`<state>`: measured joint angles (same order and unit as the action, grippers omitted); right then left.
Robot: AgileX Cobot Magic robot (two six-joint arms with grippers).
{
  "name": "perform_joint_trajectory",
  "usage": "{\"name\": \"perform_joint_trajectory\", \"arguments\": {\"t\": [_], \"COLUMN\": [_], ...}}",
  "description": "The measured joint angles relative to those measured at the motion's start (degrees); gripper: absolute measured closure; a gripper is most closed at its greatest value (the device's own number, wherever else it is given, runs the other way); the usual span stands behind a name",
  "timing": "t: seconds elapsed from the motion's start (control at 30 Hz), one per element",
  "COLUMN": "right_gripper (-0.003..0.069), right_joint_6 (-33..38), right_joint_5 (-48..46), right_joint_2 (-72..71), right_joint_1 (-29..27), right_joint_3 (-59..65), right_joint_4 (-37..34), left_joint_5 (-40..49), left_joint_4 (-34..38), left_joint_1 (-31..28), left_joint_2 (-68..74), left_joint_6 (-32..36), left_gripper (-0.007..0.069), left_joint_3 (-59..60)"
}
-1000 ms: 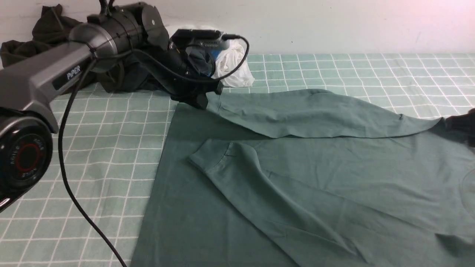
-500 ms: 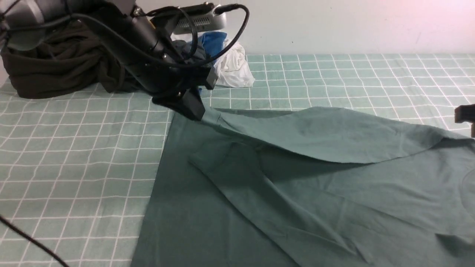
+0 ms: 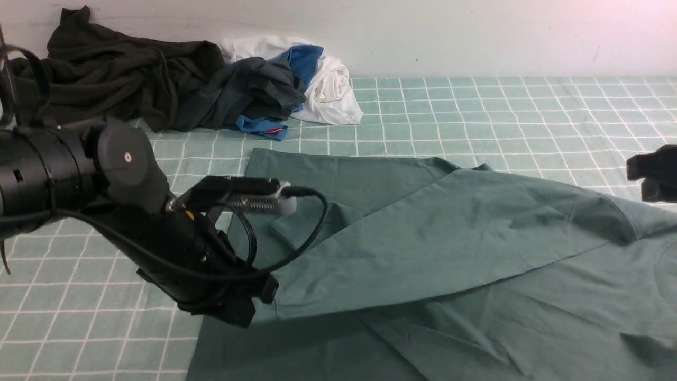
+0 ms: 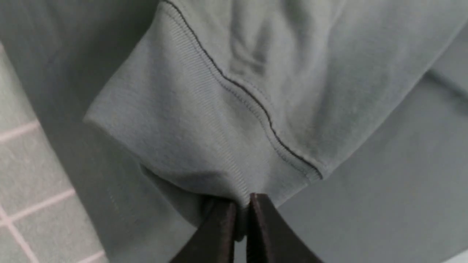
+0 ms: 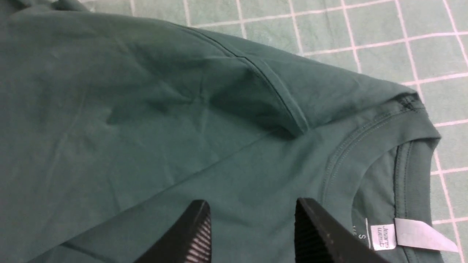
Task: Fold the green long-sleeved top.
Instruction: Use the left arm to drag and drop the cuff onto the cuff closest to the left arm, then use both arms simultaneously to clamp the lower edge of the clothing fabric
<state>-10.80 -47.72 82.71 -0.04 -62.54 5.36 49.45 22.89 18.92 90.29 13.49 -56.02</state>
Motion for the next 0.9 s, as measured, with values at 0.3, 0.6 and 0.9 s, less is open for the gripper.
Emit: {"name": "perform_joint_trajectory", "arguments": {"t": [0.3,0.6,0.9], "right_gripper": [0.0358,0.0358,0.0358], "right_joint_6": [5.57,6.52,6.56], "right_joint_5": [-12.03,-22.66,-23.77], "right_joint_2": [-3.25,-12.18,-25.46], "right_joint_1": [14.74,30.27,36.53], "right_joint_3": [-0.07,1.72,6.95], "right_joint_4": [-1.06,-2.57,-4.46], "left_joint_5": [0.69,13.35,8.55], "left_joint_4": [-0.28,-13.66,-24.03], "left_joint_1": [0.06,14.46,28.41], "left_joint_2": [0.39,-8.52,-10.25], "left_joint_6": [6.65,8.93,9.09], "left_gripper": [0.0289,0.0198,0.0207], "left_joint_3": [2.34,3.85,17.00]}}
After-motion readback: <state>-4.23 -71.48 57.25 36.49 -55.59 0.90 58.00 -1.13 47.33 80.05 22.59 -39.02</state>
